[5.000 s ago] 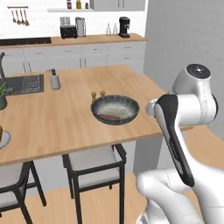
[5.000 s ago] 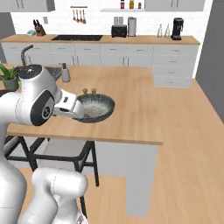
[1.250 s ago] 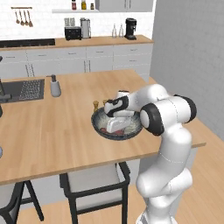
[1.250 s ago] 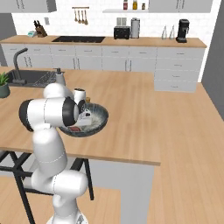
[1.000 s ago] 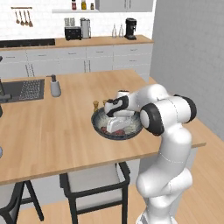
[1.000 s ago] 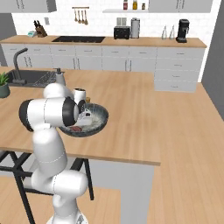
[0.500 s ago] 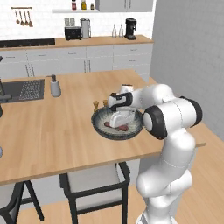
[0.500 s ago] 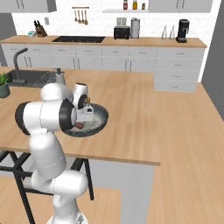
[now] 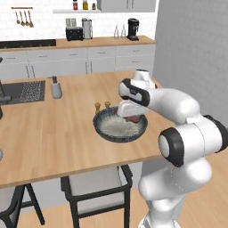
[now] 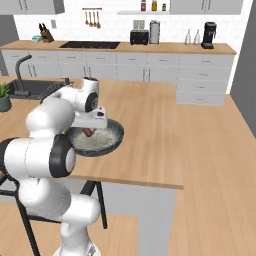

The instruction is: Place one bun and one sausage from the bowl on each plate.

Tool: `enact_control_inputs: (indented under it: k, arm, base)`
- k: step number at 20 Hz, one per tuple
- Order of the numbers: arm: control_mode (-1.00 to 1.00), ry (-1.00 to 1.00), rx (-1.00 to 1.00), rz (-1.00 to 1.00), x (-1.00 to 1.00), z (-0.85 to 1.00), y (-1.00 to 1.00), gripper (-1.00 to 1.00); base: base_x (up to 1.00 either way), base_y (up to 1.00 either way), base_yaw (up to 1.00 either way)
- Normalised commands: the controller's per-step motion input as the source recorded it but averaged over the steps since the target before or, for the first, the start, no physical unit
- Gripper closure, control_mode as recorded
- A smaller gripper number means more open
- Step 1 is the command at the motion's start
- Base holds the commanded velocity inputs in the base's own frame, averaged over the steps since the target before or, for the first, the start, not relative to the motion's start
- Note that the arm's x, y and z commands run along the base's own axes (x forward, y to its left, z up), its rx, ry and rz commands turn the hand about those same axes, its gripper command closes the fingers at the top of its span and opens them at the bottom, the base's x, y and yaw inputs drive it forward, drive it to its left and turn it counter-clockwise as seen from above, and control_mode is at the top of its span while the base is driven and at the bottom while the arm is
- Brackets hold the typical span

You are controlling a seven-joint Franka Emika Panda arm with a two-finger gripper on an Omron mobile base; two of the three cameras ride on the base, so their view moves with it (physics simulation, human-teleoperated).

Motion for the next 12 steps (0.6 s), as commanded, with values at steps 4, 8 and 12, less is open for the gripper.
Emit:
enact_control_inputs:
  k: [4, 8, 12]
  arm:
    - [-1.0, -0.03, -0.19, -0.28, -0.55, 0.56, 0.0, 1.0]
    - [-1.0, 0.0, -0.1, -0.31, -0.71, 0.6, -0.07, 1.0]
    - [-1.0, 0.0, 0.0, -0.27, -0.81, 0.43, -0.52, 1.0]
  base:
    - [0.0, 0.0, 0.0]
    - [0.0, 0.0, 0.0]
    - [0.0, 0.0, 0.0]
